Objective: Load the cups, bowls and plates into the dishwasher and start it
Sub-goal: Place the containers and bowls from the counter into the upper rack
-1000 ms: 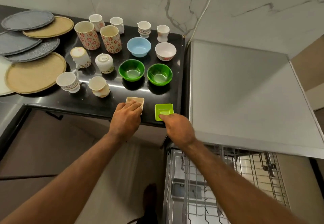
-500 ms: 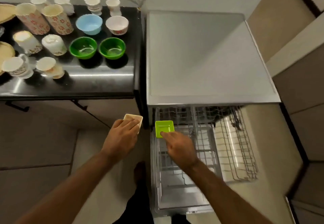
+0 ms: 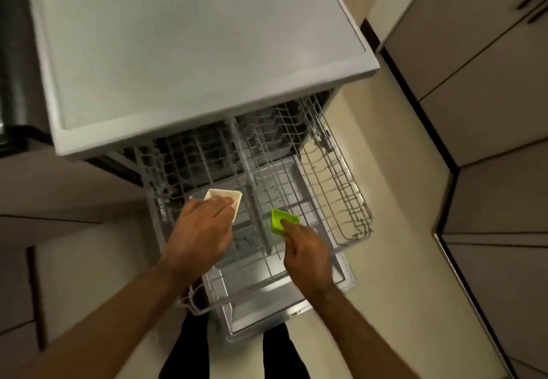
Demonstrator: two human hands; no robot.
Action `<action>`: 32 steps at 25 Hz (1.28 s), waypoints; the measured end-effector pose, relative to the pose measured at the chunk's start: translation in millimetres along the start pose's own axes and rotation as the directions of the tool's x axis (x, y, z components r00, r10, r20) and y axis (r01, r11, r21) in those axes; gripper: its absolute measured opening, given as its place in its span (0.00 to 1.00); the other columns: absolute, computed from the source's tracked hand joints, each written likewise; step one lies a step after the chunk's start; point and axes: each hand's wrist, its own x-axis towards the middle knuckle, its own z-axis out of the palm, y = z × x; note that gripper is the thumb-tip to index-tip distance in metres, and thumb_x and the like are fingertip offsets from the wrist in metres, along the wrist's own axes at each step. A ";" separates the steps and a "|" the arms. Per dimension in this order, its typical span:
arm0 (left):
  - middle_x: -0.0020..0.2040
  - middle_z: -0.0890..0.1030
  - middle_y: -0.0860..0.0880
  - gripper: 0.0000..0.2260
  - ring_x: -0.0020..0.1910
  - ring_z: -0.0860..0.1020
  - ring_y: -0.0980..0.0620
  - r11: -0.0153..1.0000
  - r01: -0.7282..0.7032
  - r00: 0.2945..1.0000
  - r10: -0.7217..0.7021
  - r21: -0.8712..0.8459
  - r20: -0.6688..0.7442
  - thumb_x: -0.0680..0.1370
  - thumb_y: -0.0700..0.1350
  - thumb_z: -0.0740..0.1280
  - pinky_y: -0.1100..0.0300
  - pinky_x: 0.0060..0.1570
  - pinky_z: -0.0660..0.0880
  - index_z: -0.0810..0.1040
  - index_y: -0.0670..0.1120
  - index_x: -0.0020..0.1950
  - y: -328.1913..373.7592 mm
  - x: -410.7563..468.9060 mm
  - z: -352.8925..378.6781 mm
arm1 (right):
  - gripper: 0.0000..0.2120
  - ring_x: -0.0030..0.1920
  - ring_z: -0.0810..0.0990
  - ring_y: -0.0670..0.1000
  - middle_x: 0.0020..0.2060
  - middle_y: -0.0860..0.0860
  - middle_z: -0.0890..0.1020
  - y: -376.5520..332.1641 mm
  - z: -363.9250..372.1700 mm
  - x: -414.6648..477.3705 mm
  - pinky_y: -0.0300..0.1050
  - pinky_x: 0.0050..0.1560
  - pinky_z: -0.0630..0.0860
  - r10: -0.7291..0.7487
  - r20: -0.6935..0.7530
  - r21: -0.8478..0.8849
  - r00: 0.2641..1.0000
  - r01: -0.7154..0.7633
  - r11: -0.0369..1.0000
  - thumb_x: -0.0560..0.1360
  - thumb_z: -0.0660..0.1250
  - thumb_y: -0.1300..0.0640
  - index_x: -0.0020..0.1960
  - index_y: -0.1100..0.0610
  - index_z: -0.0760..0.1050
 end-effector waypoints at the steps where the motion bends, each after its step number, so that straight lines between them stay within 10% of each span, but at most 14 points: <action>1: 0.55 0.83 0.47 0.06 0.51 0.82 0.44 1.000 0.013 1.000 -0.013 -0.008 0.006 0.74 0.46 0.63 0.49 0.52 0.71 0.78 0.46 0.47 3.2 7.6 11.2 | 0.23 0.46 0.82 0.53 0.50 0.53 0.85 11.9 1.2 2.4 0.48 0.46 0.82 0.082 -0.003 0.052 0.997 -0.082 0.995 0.74 0.70 0.68 0.67 0.54 0.78; 7: 0.53 0.83 0.47 0.06 0.49 0.81 0.45 0.993 0.007 0.999 -0.002 -0.115 0.046 0.76 0.42 0.68 0.48 0.52 0.75 0.79 0.44 0.52 13.0 55.1 97.2 | 0.34 0.49 0.81 0.49 0.57 0.51 0.80 102.8 20.7 42.0 0.34 0.39 0.76 0.538 0.173 0.224 0.825 -0.565 0.794 0.76 0.64 0.70 0.77 0.48 0.63; 12: 0.57 0.84 0.48 0.06 0.53 0.83 0.46 0.987 0.018 0.999 -0.011 -0.161 0.046 0.76 0.43 0.69 0.45 0.56 0.76 0.80 0.44 0.52 13.8 73.9 140.3 | 0.33 0.47 0.81 0.53 0.54 0.54 0.78 154.0 36.7 67.9 0.48 0.43 0.81 0.707 0.380 0.361 0.597 -0.799 0.480 0.79 0.62 0.68 0.80 0.50 0.57; 17: 0.58 0.83 0.48 0.06 0.54 0.82 0.46 0.973 0.046 0.999 -0.043 -0.228 0.017 0.75 0.41 0.70 0.43 0.56 0.78 0.79 0.44 0.51 10.7 75.2 153.5 | 0.33 0.48 0.82 0.52 0.51 0.54 0.78 158.4 28.2 70.1 0.57 0.53 0.83 0.704 0.455 0.365 0.546 -0.835 0.412 0.81 0.62 0.68 0.81 0.51 0.55; 26: 0.56 0.82 0.50 0.02 0.53 0.82 0.50 0.953 0.065 0.998 -0.059 -0.297 0.029 0.77 0.44 0.67 0.45 0.55 0.79 0.75 0.47 0.47 15.6 76.4 146.9 | 0.29 0.63 0.77 0.54 0.64 0.53 0.78 145.4 46.1 57.4 0.55 0.57 0.80 0.660 0.044 -0.212 0.750 -0.638 0.740 0.77 0.69 0.57 0.76 0.51 0.65; 32: 0.55 0.80 0.54 0.05 0.50 0.79 0.57 0.890 0.168 0.973 -0.081 -0.424 0.215 0.78 0.43 0.67 0.61 0.44 0.81 0.73 0.50 0.52 16.9 78.9 142.8 | 0.24 0.72 0.70 0.48 0.70 0.48 0.76 120.8 38.0 50.2 0.46 0.71 0.67 0.288 -0.051 0.050 0.956 -0.286 0.957 0.78 0.70 0.60 0.73 0.54 0.71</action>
